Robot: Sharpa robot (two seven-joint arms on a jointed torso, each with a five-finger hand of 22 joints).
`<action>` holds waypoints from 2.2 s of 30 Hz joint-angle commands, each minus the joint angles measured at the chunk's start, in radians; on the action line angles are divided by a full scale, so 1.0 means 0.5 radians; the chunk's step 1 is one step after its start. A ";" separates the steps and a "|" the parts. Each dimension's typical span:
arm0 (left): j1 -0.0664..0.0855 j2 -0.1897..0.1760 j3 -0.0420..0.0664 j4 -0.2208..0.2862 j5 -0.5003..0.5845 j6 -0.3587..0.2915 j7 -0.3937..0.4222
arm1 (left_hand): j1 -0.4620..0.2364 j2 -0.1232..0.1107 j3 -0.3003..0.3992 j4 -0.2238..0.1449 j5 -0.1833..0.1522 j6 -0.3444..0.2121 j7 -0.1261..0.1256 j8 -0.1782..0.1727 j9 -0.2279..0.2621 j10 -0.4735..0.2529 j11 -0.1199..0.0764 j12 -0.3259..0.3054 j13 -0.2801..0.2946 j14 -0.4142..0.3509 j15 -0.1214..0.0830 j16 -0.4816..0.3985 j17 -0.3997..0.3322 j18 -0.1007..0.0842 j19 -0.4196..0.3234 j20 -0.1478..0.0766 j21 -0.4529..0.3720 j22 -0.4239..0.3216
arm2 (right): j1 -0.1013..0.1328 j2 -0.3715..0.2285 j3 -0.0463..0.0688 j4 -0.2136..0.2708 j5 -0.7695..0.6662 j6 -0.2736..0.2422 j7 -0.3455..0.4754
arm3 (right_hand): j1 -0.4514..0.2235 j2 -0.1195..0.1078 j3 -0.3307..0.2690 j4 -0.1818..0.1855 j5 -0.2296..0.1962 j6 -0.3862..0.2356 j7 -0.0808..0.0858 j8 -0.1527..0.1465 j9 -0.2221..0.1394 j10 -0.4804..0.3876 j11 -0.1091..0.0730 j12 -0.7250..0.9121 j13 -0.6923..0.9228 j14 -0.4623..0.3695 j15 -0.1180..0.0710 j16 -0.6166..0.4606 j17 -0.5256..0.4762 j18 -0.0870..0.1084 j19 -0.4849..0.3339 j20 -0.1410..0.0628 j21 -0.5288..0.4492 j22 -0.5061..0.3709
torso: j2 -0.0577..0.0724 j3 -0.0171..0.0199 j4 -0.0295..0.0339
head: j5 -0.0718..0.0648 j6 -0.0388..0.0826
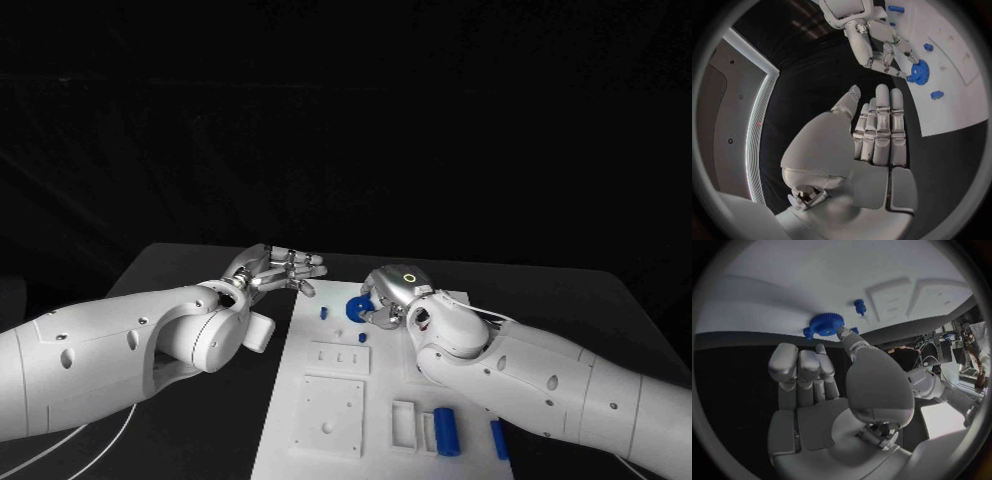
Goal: Assemble the parts on the task board
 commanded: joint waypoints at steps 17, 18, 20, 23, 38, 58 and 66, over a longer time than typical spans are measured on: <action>0.010 0.004 0.002 -0.008 -0.007 0.013 0.008 | 0.004 -0.004 -0.009 -0.010 0.002 -0.018 0.002 -0.005 -0.001 -0.021 -0.001 0.002 0.002 0.001 0.019 -0.009 -0.004 0.005 0.003 0.006 -0.002 0.004 | 0.001 -0.067 0.000 0.055 0.143 -0.135 0.100 | -0.017 -0.009 -0.037 0.042 0.001 -0.006 0.000 -0.003 -0.002 -0.013 -0.001 -0.003 -0.009 -0.005 -0.005 -0.023 -0.008 -0.012 0.115 -0.003 -0.020 0.235 | 0.000 0.0036 -0.004 | -0.014 0.018; 0.010 0.004 0.002 -0.009 -0.007 0.014 0.009 | 0.003 -0.001 -0.011 -0.007 0.002 -0.016 0.001 -0.005 -0.001 -0.019 -0.002 0.003 0.002 0.001 0.019 -0.009 -0.004 0.005 0.004 0.006 -0.004 0.005 | 0.001 -0.087 0.002 0.071 0.175 -0.163 0.122 | -0.016 -0.010 -0.037 0.044 0.000 -0.002 0.002 -0.003 -0.002 -0.016 0.001 -0.005 -0.012 -0.006 -0.004 -0.028 -0.012 -0.012 0.113 -0.002 -0.026 0.234 | 0.000 0.0039 -0.004 | -0.018 0.022; 0.010 0.000 0.002 -0.009 -0.007 0.016 0.013 | 0.002 0.003 -0.010 -0.006 0.002 -0.012 -0.001 -0.005 -0.001 -0.003 -0.006 0.003 0.002 0.000 0.018 -0.009 -0.004 0.004 0.003 0.006 -0.006 0.005 | 0.001 -0.146 0.015 0.111 0.259 -0.214 0.210 | -0.004 -0.010 -0.039 0.043 -0.001 0.008 0.006 -0.003 -0.002 -0.023 0.003 -0.013 -0.020 -0.007 -0.001 -0.041 -0.023 -0.009 0.110 0.000 -0.040 0.231 | 0.000 0.0056 -0.009 | -0.023 0.026; 0.011 -0.006 0.002 -0.011 -0.007 0.020 0.017 | 0.003 0.007 -0.007 -0.006 0.002 -0.011 -0.005 -0.005 -0.001 0.054 -0.022 0.004 0.002 0.000 0.012 -0.007 -0.003 0.002 0.003 0.003 -0.007 0.006 | 0.002 -0.255 0.057 0.165 0.415 -0.236 0.433 | 0.034 0.009 -0.032 0.014 0.005 0.014 0.015 -0.004 -0.003 -0.022 0.012 -0.007 -0.016 -0.005 0.006 -0.039 -0.020 -0.009 0.111 0.008 -0.034 0.235 | 0.000 0.0066 -0.019 | -0.031 0.033; 0.017 -0.023 0.001 -0.050 -0.021 0.037 0.023 | 0.007 0.012 0.007 -0.006 0.001 0.001 -0.018 -0.005 -0.001 0.205 -0.065 0.005 0.003 -0.005 -0.005 -0.002 0.003 -0.019 -0.001 -0.015 -0.008 0.012 | 0.001 -0.637 0.202 0.107 1.013 -0.037 1.000 | 0.094 0.145 -0.326 -0.132 0.255 0.025 0.024 -0.004 -0.003 -0.039 0.015 -0.011 -0.026 -0.008 0.012 -0.042 -0.011 -0.013 0.095 0.013 -0.030 0.234 | -0.013 0.0503 -0.065 | -0.086 0.021; 0.016 -0.008 -0.008 -0.097 -0.021 0.057 0.029 | 0.003 0.006 0.009 -0.005 0.001 -0.001 -0.012 -0.005 -0.001 0.130 -0.043 0.004 0.002 -0.010 0.003 -0.003 0.004 -0.018 -0.002 -0.012 -0.015 0.016 | -0.095 -0.656 0.213 -0.184 1.086 0.194 1.096 | 0.171 0.142 -0.749 -0.022 0.012 -0.177 0.049 -0.007 -0.006 -0.087 0.034 -0.042 -0.059 -0.014 0.034 -0.052 -0.003 0.013 0.089 0.036 -0.052 0.232 | -0.014 0.0713 -0.067 | -0.104 -0.016; 0.015 -0.004 -0.009 -0.106 -0.021 0.059 0.029 | 0.002 0.006 0.010 -0.005 0.001 -0.001 -0.012 -0.005 -0.001 0.121 -0.041 0.004 0.002 -0.010 0.004 -0.003 0.004 -0.016 -0.002 -0.010 -0.016 0.017 | -0.139 -0.627 0.212 -0.259 1.194 0.267 1.107 | 0.199 0.157 -0.783 -0.035 -0.077 -0.195 0.051 -0.007 -0.006 -0.086 0.037 -0.028 -0.049 -0.014 0.036 -0.048 0.003 0.013 0.086 0.039 -0.042 0.235 | -0.015 0.0695 -0.056 | -0.106 -0.030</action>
